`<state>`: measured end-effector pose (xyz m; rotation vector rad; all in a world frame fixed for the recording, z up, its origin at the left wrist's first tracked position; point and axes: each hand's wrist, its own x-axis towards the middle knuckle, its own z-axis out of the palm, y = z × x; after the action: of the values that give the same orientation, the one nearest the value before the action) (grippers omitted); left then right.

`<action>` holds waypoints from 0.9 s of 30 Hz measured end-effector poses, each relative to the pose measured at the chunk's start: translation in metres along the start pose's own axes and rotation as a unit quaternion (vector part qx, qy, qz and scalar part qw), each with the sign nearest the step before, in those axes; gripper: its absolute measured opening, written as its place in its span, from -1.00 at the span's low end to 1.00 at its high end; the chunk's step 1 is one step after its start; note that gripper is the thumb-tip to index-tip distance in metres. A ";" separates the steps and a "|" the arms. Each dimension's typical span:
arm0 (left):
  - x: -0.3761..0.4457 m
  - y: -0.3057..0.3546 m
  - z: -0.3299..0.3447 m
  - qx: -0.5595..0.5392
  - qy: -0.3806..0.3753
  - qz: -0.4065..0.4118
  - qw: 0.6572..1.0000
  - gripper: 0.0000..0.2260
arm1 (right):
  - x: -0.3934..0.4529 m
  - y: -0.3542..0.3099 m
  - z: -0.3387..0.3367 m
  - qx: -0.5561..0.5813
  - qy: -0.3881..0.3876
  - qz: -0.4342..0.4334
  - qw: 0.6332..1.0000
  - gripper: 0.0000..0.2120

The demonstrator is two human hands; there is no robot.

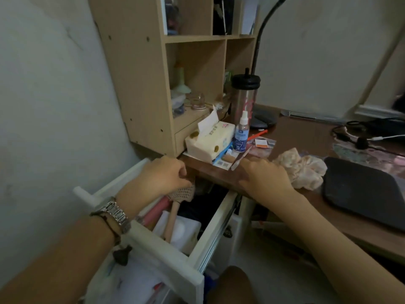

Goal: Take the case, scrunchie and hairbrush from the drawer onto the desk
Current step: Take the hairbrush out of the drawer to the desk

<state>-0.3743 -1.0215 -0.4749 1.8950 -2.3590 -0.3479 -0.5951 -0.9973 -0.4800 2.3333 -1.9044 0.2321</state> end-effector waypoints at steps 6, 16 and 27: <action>-0.004 -0.037 0.050 0.007 -0.047 -0.032 0.998 -0.73 | 0.003 -0.025 0.012 0.020 -0.023 -0.041 0.999 -0.71; 0.004 -0.060 0.109 -0.027 -0.102 -0.088 0.990 -0.70 | 0.007 -0.043 0.022 0.034 -0.024 -0.059 0.997 -0.69; 0.009 -0.062 0.114 -0.072 -0.118 -0.063 0.988 -0.83 | 0.012 -0.049 0.036 0.040 -0.027 -0.076 0.996 -0.68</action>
<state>-0.3417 -1.0298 -0.6011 2.0382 -2.2800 -0.7739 -0.5435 -1.0063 -0.5127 2.5485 -1.7592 0.2374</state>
